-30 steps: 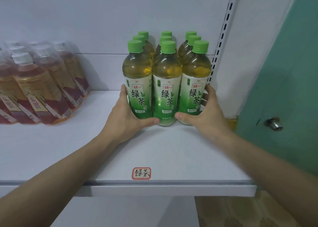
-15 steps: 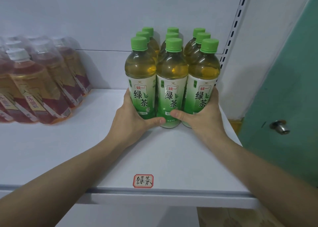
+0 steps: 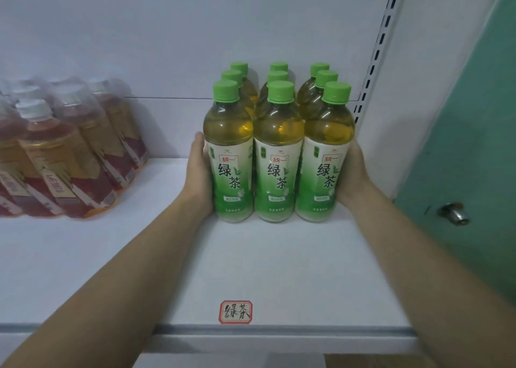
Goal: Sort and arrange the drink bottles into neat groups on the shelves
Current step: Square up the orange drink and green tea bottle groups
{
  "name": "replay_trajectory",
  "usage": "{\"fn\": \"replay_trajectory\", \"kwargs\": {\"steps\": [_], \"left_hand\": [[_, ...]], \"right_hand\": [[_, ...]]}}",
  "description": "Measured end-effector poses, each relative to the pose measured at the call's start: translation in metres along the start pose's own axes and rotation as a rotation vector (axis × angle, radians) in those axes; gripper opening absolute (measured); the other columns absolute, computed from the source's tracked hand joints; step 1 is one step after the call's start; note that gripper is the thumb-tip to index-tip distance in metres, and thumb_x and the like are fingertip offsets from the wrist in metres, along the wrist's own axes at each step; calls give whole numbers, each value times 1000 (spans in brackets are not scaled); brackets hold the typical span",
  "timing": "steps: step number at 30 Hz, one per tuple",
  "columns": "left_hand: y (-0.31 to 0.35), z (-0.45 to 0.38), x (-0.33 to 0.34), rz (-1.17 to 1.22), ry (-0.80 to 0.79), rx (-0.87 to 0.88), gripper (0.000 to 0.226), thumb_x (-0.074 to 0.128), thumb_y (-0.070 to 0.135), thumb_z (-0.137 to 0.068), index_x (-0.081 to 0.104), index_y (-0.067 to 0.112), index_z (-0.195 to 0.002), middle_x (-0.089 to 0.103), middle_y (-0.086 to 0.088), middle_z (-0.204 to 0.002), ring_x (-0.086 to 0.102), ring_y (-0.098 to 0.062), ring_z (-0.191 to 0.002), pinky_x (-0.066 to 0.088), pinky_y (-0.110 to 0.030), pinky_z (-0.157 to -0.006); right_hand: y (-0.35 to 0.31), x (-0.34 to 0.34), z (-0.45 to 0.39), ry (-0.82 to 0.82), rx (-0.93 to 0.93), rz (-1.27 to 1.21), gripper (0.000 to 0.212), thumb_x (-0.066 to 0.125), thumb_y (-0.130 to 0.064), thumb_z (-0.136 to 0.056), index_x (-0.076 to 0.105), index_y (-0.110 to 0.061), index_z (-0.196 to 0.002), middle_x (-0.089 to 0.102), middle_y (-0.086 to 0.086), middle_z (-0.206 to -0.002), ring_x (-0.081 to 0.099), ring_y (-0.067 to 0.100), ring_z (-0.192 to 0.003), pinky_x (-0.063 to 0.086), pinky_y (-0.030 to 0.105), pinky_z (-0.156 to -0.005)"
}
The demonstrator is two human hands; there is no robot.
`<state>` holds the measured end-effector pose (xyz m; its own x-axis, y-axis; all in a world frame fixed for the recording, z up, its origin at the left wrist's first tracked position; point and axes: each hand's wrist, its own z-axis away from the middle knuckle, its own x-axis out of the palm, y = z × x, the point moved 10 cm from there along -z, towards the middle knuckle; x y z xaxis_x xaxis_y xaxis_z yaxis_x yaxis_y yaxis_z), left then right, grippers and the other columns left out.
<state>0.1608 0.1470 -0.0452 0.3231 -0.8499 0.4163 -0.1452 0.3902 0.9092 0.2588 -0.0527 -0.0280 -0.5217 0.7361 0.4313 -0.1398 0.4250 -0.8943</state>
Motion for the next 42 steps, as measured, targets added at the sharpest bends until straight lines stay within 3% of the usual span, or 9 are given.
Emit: {"fn": "replay_trajectory", "kwargs": {"steps": [2,4,9,24,33,35,37,39,42], "left_hand": [[3,-2,6,-56,-51,31,60,33,55,-100,83,25,-89,80,-8,-100,77,-26,-89,63,-39,-74],[3,-5,6,-65,-88,56,58,34,53,-99,83,26,-86,80,-7,-98,77,-25,-89,63,-39,-78],[-1,-9,8,-67,-131,71,58,32,50,-100,83,26,-83,80,-7,-96,77,-24,-87,63,-38,-76],[1,-7,11,-76,-165,75,60,30,47,-101,83,28,-80,80,-4,-91,77,-21,-83,62,-34,-72],[3,-6,11,-45,-164,79,56,33,50,-99,83,27,-84,80,-4,-96,77,-23,-88,62,-36,-76],[5,-3,10,-60,-132,84,58,32,50,-100,83,28,-83,80,-4,-97,77,-23,-89,62,-36,-77],[8,2,12,-77,-123,88,63,27,53,-103,84,28,-88,80,-5,-102,77,-23,-94,60,-36,-80],[13,8,12,-86,-144,104,69,20,61,-104,82,30,-104,77,-5,-117,73,-24,-110,56,-42,-95],[23,17,9,-261,-260,151,74,11,76,-96,61,40,-137,62,7,-144,53,-16,-138,31,-49,-120]], "right_hand": [[3,-1,3,-30,2,6,54,32,-42,-106,79,-19,-95,77,12,-105,73,30,-99,59,39,-80],[8,-6,2,-23,7,69,57,30,-38,-106,80,-22,-85,78,8,-95,75,25,-89,59,35,-76],[14,-5,0,-39,29,115,66,27,-34,-107,78,-23,-67,77,3,-77,74,19,-71,59,28,-64],[14,-1,1,-106,36,139,68,23,-34,-108,79,-24,-70,77,2,-79,74,17,-72,59,28,-66],[15,-3,-1,3,-26,47,69,24,-37,-108,74,-25,-62,73,-1,-68,70,14,-61,55,24,-58],[10,-5,2,65,-57,36,68,24,-42,-108,75,-25,-67,74,1,-73,72,16,-68,56,26,-63],[4,-15,4,176,-77,45,65,23,-52,-107,78,-22,-90,77,7,-99,73,22,-93,57,38,-85],[-9,-36,10,336,-85,104,65,23,-60,-105,65,-18,-130,65,8,-136,60,27,-127,41,51,-113],[-44,-45,32,407,-161,257,68,27,-69,-99,50,-27,-147,55,1,-149,50,22,-137,34,55,-117]]}}
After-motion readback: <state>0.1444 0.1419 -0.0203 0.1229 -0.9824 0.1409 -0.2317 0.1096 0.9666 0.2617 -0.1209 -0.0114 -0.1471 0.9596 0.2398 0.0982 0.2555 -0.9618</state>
